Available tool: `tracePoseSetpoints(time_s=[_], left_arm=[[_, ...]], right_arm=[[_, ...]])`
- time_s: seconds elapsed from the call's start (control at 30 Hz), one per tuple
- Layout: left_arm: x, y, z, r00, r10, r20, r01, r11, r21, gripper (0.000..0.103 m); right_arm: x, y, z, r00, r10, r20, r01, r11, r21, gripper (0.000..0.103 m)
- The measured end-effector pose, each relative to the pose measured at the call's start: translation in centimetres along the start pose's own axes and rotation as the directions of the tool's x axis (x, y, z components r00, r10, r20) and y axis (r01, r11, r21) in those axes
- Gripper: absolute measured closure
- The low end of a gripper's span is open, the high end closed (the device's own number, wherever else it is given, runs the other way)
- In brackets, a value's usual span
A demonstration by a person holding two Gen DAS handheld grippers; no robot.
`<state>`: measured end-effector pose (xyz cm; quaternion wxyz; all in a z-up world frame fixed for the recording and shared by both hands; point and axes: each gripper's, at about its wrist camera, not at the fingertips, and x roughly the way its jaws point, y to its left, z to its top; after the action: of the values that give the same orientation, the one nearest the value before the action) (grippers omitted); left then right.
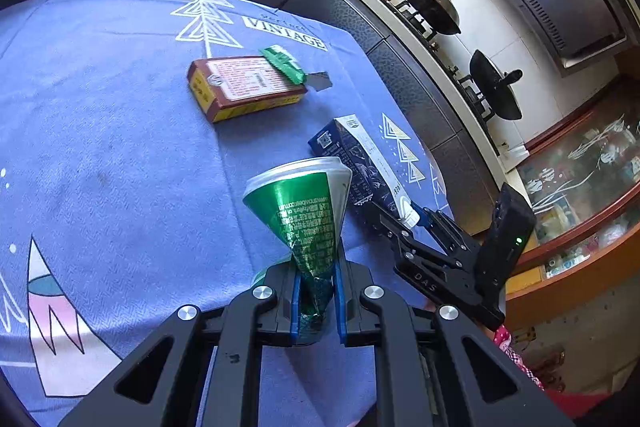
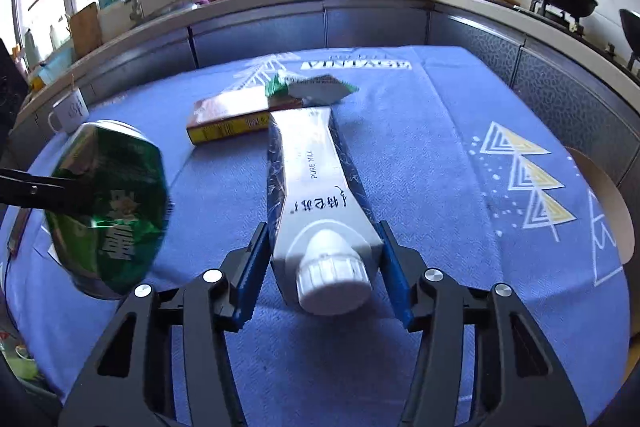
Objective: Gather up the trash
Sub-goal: 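Lift the can and milk carton off the table with both tools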
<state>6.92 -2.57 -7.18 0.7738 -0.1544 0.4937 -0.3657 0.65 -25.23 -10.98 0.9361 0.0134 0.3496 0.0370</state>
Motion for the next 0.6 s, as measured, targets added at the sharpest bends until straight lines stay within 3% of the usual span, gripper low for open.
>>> tracePoseSetpoints(time_s=[0.33,0.6], left_arm=[[1.6,-3.9,0.0,0.999,0.050,-0.002,-0.050,0.995,0.084,0.090],[2.2,-4.2,-1.0,0.985,0.173,0.005,-0.172,0.979,0.114,0.090]], right_arm=[[-5.6,-1.2,-2.2,0.997,-0.015,0.077,0.005,0.992,0.127,0.053],[-5.0,-0.4,-6.0,0.999,-0.014,-0.031,0.017,0.992,0.123,0.050]])
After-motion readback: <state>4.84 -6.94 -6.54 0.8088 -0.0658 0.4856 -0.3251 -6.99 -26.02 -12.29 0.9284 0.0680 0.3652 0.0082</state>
